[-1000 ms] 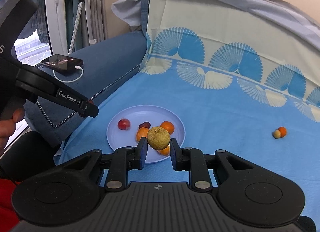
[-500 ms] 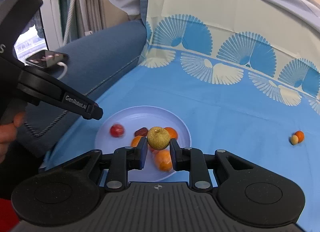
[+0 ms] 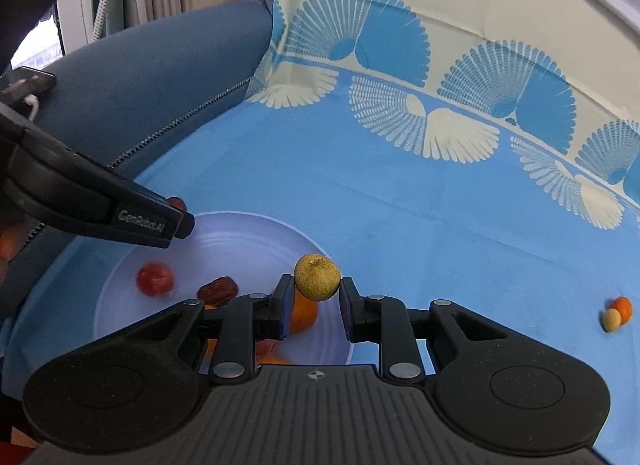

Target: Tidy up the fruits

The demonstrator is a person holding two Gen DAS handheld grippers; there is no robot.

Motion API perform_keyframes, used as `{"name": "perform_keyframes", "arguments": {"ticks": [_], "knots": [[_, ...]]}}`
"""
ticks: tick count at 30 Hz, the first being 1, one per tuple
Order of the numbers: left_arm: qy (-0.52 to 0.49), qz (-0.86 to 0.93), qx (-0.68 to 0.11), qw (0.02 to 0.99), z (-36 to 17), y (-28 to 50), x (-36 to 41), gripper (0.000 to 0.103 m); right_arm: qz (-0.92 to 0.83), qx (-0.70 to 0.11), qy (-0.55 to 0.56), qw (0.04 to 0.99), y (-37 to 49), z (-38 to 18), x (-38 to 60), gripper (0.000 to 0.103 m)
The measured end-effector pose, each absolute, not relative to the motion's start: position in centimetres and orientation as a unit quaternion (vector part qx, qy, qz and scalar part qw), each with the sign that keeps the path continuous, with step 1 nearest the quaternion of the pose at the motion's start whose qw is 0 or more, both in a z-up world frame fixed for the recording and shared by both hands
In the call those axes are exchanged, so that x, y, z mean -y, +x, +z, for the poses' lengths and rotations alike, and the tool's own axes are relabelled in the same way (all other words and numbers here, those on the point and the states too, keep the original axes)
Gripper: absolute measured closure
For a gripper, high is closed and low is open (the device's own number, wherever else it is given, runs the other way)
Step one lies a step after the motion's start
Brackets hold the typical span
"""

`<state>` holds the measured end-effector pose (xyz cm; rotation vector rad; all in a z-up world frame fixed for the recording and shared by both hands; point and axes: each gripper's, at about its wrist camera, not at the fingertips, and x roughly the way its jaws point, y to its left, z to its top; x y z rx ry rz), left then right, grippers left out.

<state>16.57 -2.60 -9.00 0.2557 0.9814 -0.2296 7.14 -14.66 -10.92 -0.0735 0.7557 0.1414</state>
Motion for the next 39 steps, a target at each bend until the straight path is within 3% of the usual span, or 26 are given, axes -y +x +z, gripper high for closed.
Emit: {"name": "perform_keyframes", "arguments": {"ticks": [3, 4, 5, 6, 7, 9, 12, 15, 24, 39], "knots": [[0.139, -0.119, -0.471, 0.863, -9.9, 17.8, 3.2, 0.078, 0.088, -0.384, -0.039, 0.918, 8.3, -11.6, 14.6, 0.077], [0.149, -0.118, -0.473, 0.86, -10.3, 18.0, 3.5, 0.072, 0.099, -0.392, -0.041, 0.914, 8.7, -11.8, 14.6, 0.077], [0.158, -0.114, -0.472, 0.86, -10.5, 18.2, 3.7, 0.039, 0.104, -0.396, -0.042, 0.911, 9.0, -12.0, 14.6, 0.073], [0.168, -0.107, -0.466, 0.862, -10.6, 18.3, 3.8, 0.009, 0.106, -0.401, -0.049, 0.908, 9.4, -12.1, 14.6, 0.061], [0.179, -0.095, -0.452, 0.869, -10.5, 18.0, 3.9, 0.001, 0.107, -0.405, -0.056, 0.906, 9.6, -12.2, 14.5, 0.055], [0.193, -0.092, -0.424, 0.88, -9.8, 17.1, 3.8, 0.0, 0.102, -0.403, -0.059, 0.908, 9.7, -11.8, 14.5, 0.029], [0.206, -0.093, -0.428, 0.875, -9.1, 16.0, 3.3, 0.0, 0.087, -0.392, -0.054, 0.914, 8.3, -10.6, 14.5, 0.01], [0.198, -0.093, -0.445, 0.868, -8.5, 14.4, 2.2, 0.0, 0.09, -0.376, -0.049, 0.921, 5.3, -9.5, 14.3, 0.001], [0.16, -0.069, -0.467, 0.867, -5.3, 6.2, -1.4, 0.0, 0.103, -0.385, -0.028, 0.917, -4.2, -6.1, 13.3, 0.001], [0.126, -0.079, -0.43, 0.891, -0.5, -2.4, -2.1, 0.0, 0.047, -0.303, -0.035, 0.951, -13.5, -1.8, 13.1, 0.001]]}}
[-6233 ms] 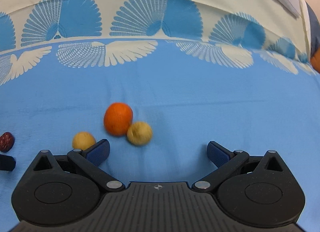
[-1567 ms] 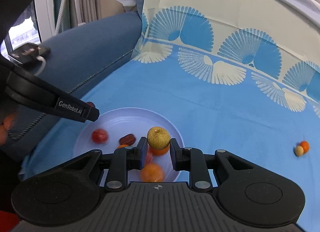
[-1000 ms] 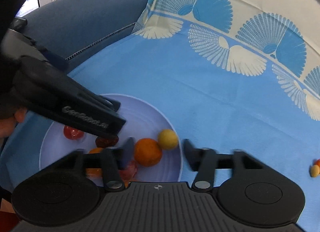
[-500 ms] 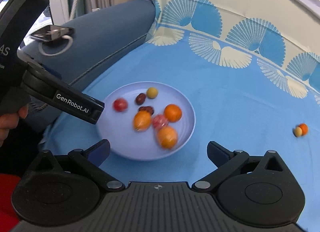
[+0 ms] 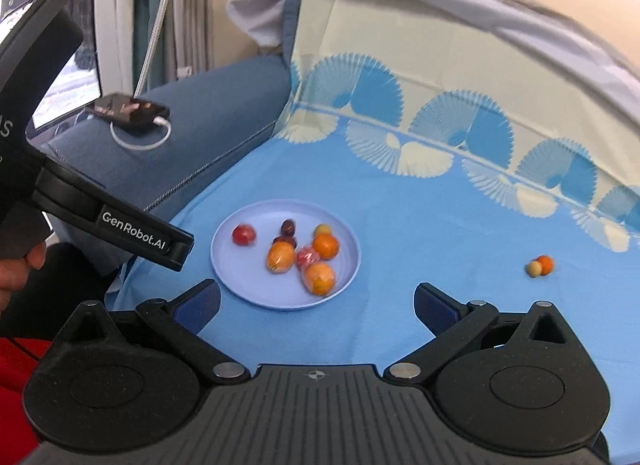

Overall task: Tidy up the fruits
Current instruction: 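Lift both tools back from the plate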

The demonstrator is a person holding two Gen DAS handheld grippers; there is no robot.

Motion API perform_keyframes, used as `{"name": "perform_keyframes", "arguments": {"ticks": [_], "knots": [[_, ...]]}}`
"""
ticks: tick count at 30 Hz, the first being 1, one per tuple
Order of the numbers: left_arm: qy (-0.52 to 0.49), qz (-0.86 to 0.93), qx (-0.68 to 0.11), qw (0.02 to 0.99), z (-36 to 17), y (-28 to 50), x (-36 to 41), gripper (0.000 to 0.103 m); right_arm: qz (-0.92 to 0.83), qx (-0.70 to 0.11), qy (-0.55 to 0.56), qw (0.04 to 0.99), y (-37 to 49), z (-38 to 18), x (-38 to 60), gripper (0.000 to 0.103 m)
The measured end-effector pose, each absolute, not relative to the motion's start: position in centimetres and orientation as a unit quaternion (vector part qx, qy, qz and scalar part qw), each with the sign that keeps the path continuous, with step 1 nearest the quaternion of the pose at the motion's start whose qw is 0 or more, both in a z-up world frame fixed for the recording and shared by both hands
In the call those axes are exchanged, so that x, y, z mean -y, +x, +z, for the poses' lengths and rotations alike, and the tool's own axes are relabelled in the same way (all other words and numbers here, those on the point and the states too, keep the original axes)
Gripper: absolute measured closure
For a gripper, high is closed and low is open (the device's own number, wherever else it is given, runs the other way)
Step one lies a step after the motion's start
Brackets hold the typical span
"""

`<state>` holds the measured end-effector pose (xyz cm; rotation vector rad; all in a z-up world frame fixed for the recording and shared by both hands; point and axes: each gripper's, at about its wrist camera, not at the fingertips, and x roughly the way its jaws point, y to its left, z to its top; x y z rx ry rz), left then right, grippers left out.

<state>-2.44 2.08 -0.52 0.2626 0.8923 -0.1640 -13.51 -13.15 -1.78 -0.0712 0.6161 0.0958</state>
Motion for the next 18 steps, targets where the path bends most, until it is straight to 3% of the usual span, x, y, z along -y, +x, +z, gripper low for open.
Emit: {"name": "perform_keyframes", "arguments": {"ticks": [18], "knots": [[0.147, -0.095, -0.386, 0.906, 2.3, -6.8, -0.1, 0.0, 0.029, -0.273, -0.01, 0.962, -16.6, -0.8, 14.5, 0.001]]}}
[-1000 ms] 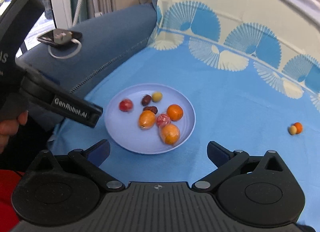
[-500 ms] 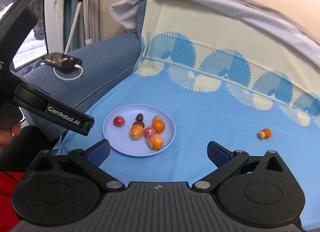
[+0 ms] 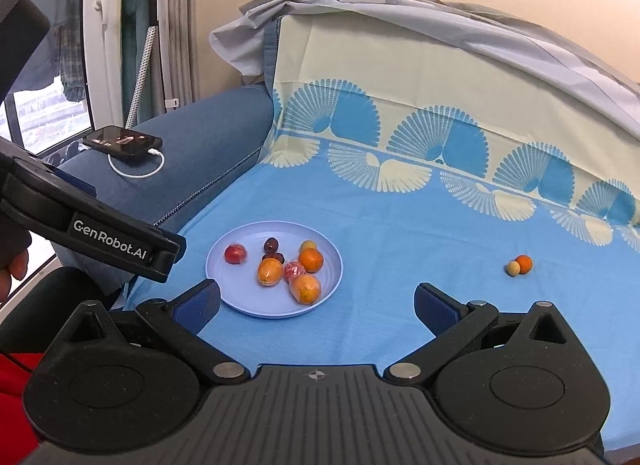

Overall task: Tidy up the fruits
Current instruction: 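Lift both tools back from the plate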

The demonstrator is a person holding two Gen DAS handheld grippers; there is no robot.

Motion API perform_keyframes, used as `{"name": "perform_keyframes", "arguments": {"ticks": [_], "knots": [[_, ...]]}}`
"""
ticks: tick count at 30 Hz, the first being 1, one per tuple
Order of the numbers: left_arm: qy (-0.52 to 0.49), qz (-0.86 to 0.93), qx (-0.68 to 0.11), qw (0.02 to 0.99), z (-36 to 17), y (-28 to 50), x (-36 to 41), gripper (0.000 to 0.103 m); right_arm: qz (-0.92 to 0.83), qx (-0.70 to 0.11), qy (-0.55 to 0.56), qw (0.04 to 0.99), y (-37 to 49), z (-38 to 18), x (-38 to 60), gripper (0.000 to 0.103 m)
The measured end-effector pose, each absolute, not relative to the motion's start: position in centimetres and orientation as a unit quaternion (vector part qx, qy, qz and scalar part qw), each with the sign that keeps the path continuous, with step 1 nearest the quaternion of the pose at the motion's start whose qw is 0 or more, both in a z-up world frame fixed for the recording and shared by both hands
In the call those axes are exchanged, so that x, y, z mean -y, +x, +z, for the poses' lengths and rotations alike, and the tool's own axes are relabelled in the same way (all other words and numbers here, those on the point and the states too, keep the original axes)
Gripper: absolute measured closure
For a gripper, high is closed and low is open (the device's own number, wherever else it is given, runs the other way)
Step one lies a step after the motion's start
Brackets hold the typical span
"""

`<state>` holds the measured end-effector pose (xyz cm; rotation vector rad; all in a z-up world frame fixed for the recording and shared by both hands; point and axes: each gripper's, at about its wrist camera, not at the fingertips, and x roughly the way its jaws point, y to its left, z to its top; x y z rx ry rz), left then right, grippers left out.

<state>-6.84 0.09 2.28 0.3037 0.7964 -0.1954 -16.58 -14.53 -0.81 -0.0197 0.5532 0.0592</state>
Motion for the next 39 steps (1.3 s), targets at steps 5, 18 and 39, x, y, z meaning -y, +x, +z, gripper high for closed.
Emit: {"name": "perform_keyframes", "arguments": {"ticks": [5, 18, 39], "knots": [[0.151, -0.093, -0.384, 0.906, 2.3, -7.0, 0.0, 0.0, 0.03, -0.273, -0.006, 0.961, -16.6, -0.9, 14.3, 0.001], [0.157, -0.089, -0.392, 0.902, 1.9, -6.7, 0.2, 0.0, 0.034, -0.28, 0.008, 0.959, -16.4, -1.2, 14.9, 0.001], [0.18, -0.095, -0.408, 0.89, 0.7, -5.2, 3.5, 0.0, 0.01, -0.301, 0.077, 0.95, -15.7, -3.0, 18.1, 0.001]]}}
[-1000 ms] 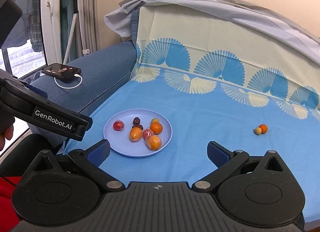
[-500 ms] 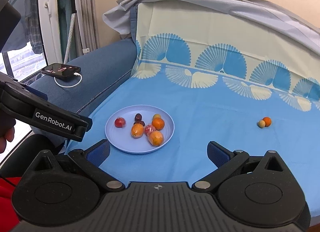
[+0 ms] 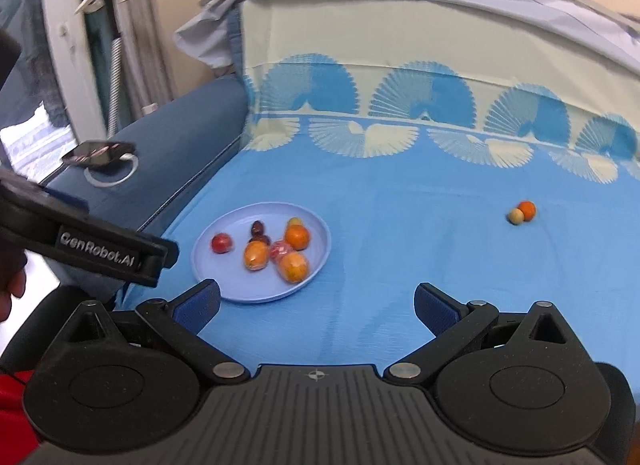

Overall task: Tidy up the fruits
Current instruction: 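Lift both tools back from the plate, then reach the left tool to the small yellow fruit while the right tool reaches the orange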

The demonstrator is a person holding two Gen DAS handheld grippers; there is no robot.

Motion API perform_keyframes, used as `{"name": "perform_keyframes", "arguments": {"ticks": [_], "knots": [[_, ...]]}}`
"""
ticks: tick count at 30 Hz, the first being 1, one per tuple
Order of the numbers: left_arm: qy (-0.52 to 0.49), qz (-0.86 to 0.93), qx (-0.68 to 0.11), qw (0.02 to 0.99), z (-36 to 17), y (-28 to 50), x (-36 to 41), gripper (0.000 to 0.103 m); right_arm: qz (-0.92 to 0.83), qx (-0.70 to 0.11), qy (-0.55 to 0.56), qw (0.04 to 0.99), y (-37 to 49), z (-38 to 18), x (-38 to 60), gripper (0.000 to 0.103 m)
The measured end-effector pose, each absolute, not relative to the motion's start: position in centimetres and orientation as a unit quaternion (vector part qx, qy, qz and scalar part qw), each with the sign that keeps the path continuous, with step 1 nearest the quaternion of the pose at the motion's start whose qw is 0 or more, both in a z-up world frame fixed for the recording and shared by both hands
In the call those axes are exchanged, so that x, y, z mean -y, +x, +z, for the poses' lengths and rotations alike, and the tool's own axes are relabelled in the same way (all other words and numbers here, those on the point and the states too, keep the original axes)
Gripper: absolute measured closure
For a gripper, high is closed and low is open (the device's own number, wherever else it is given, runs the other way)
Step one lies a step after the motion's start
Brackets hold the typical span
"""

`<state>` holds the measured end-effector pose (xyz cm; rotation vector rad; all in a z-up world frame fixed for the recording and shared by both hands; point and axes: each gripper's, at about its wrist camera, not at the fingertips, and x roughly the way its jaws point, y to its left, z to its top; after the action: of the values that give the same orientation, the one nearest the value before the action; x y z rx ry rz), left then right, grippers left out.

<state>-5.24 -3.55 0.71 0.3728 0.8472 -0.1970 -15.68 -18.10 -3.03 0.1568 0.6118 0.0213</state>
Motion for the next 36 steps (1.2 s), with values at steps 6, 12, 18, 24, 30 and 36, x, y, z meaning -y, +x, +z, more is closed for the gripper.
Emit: {"name": "perform_keyframes", "arguments": {"ticks": [6, 12, 18, 24, 30, 36], "knots": [[0.182, -0.118, -0.418, 0.882, 0.4, -4.1, 6.5, 0.0, -0.054, -0.292, 0.108, 0.949, -15.6, -3.5, 22.3, 0.001], [0.166, -0.168, -0.43, 0.871, -0.3, -2.8, 11.2, 0.0, -0.15, -0.282, 0.121, 0.94, -16.4, -4.4, 28.9, 0.001], [0.157, -0.212, -0.443, 0.857, -1.9, -0.2, 18.0, 0.0, -0.249, -0.265, 0.162, 0.917, -17.3, -5.7, 36.5, 0.001], [0.16, -0.267, -0.421, 0.852, -4.7, 4.4, 28.3, 0.0, -0.305, -0.251, 0.185, 0.9, -16.7, -7.3, 42.7, 0.001], [0.195, -0.3, -0.429, 0.829, -10.9, 9.7, 38.0, 0.0, -0.334, -0.257, 0.18, 0.889, -13.9, -9.7, 47.7, 0.001], [0.176, -0.281, -0.481, 0.812, -17.1, 15.6, 41.6, 0.0, -0.336, -0.278, 0.171, 0.884, -9.3, -12.8, 52.2, 0.001]]}}
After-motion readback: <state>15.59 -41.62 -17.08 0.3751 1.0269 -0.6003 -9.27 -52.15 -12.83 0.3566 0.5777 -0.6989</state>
